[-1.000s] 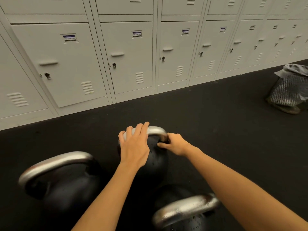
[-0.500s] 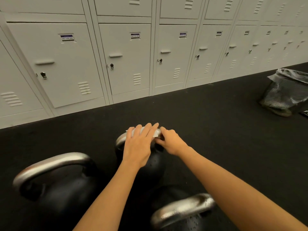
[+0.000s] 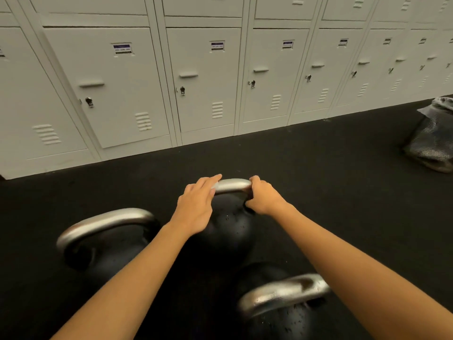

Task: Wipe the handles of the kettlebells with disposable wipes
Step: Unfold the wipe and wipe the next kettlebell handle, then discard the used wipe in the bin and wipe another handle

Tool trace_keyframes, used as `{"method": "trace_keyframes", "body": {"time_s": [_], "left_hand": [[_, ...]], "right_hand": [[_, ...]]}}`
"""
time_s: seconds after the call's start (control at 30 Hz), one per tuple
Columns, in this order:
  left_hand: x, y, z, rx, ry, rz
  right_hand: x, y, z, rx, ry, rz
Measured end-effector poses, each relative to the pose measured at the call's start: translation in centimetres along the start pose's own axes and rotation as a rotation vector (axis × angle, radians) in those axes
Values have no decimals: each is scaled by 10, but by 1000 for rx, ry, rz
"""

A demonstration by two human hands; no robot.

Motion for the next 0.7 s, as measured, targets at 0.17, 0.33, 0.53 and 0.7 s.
{"method": "trace_keyframes", "body": {"time_s": [0.17,0.33,0.53,0.7], "left_hand": [[-27,31,-5,19,290,-80],[-51,64,2,-105,486,-96],[-86,139,2,-386,991,-312],[-111,207,-1,-455,1164,-430]], "right_hand": [[-55,52,61,-173,-218,-276],[-84,110,106,-314,-700,-356],[-52,154,126,-300,-876,-176],[2,184,151,-173,-1019,101]]}}
Point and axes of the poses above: each hand's wrist, its own y-axis away from the middle knuckle, its own x-axis out of the palm, z = x × y, the point moved 10 cm from there along -y, towards the middle knuckle, and after that the axes turned 14 degrees about y, right-handed, at the moved point
